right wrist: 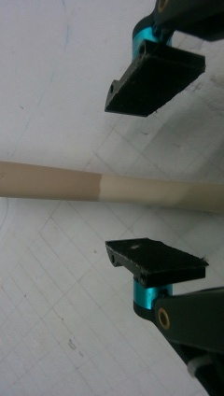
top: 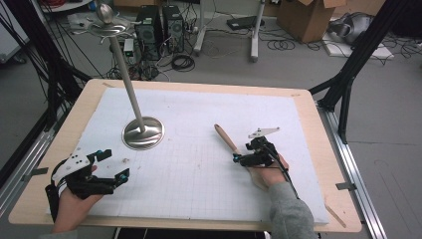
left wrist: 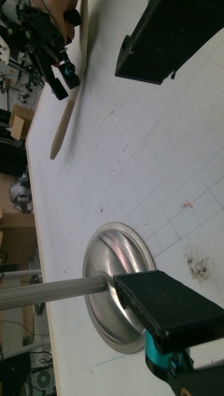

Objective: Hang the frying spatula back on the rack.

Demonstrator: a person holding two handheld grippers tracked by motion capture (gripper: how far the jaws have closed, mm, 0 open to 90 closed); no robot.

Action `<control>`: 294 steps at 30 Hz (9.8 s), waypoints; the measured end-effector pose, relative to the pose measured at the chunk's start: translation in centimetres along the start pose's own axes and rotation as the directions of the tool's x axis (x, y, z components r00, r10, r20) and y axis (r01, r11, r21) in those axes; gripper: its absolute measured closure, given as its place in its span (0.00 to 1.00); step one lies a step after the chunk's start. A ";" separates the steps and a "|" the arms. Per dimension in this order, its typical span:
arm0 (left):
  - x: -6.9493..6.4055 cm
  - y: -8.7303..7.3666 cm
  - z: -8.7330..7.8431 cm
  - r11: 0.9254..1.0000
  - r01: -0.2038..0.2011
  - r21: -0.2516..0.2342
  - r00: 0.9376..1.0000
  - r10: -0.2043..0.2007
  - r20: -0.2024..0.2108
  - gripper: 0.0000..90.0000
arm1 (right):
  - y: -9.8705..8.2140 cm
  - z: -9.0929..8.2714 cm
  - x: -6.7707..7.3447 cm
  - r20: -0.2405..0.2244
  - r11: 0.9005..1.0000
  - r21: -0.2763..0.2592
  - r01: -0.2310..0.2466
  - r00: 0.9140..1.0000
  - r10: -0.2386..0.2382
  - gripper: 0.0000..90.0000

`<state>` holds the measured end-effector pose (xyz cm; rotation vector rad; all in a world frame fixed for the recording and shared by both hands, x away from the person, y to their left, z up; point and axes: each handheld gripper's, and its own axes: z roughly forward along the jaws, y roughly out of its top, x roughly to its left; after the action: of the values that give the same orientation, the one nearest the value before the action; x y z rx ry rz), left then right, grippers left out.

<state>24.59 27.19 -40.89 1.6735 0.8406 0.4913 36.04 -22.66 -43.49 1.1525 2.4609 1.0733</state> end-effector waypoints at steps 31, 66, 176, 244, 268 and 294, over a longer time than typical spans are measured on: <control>0.1 -0.2 0.1 1.000 0.001 0.010 1.000 -0.001 0.000 0.04 | -1.6 0.2 1.1 0.069 0.999 -0.046 0.019 0.997 -0.016 0.63; 0.1 -0.3 0.2 1.000 0.000 0.019 1.000 0.000 -0.006 0.04 | -1.8 0.0 1.8 0.057 0.997 -0.047 0.055 0.997 -0.052 0.85; 0.6 -0.6 0.0 0.999 0.029 -0.013 1.000 -0.029 0.002 0.04 | 10.0 -6.6 6.6 -0.104 0.938 -0.291 0.187 0.969 -0.225 0.86; 0.7 -2.2 -2.6 0.998 0.058 -0.008 0.998 -0.058 -0.039 0.04 | 23.4 -5.3 11.7 -0.262 0.923 -0.275 0.269 0.903 -0.341 0.86; 0.7 -2.5 -3.4 0.998 0.063 -0.010 0.996 -0.064 -0.057 0.04 | 26.0 -4.3 13.1 -0.261 0.922 -0.245 0.300 0.896 -0.360 0.86; 0.7 -2.6 -3.5 0.998 0.069 -0.009 0.996 -0.069 -0.060 0.04 | 26.6 -3.0 14.1 -0.269 0.929 -0.221 0.295 0.897 -0.350 0.86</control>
<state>21.89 30.27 -42.49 1.6247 0.9364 0.4983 40.53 -2.58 -21.34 0.5269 2.5897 1.4110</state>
